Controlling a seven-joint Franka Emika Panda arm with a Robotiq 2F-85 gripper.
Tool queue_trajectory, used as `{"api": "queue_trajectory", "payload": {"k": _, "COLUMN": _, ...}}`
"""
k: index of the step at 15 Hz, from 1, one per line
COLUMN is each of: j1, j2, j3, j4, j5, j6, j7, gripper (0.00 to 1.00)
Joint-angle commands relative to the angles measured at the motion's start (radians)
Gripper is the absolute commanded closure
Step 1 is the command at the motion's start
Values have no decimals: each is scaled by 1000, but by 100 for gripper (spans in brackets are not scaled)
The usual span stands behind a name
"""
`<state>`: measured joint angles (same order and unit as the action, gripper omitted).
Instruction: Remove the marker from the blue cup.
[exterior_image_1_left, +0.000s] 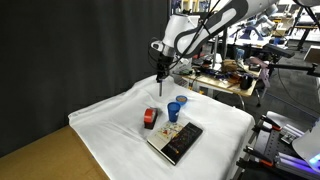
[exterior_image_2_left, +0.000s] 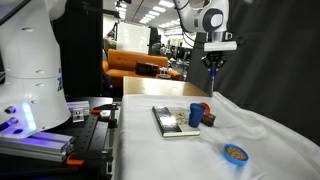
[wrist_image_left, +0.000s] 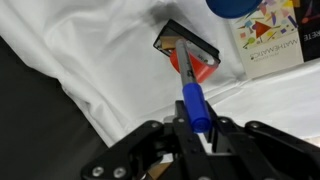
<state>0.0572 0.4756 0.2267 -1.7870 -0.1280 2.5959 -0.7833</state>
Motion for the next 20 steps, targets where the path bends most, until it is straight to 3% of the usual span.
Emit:
{"api": "queue_trajectory", "payload": {"k": 1, "j1": -55, "j2": -25, "j3": 93, "j4": -21, "j5": 97, "j6": 41, "j7": -141, "gripper": 95}}
{"api": "queue_trajectory", "payload": {"k": 5, "j1": -72, "j2": -42, "j3": 162, "j4": -33, "j5": 226, "j6": 27, "j7": -242, "gripper": 95}}
{"api": "queue_trajectory", "payload": {"k": 14, "j1": -70, "j2": -79, "j3": 178, "j4": -152, "j5": 361, "j6": -24, "j7": -249, "gripper": 95}}
{"api": "queue_trajectory", "payload": {"k": 20, "j1": -57, "j2": -130, "j3": 196, "j4": -231, "j5": 457, "j6": -134, "j7": -287, "gripper": 95}}
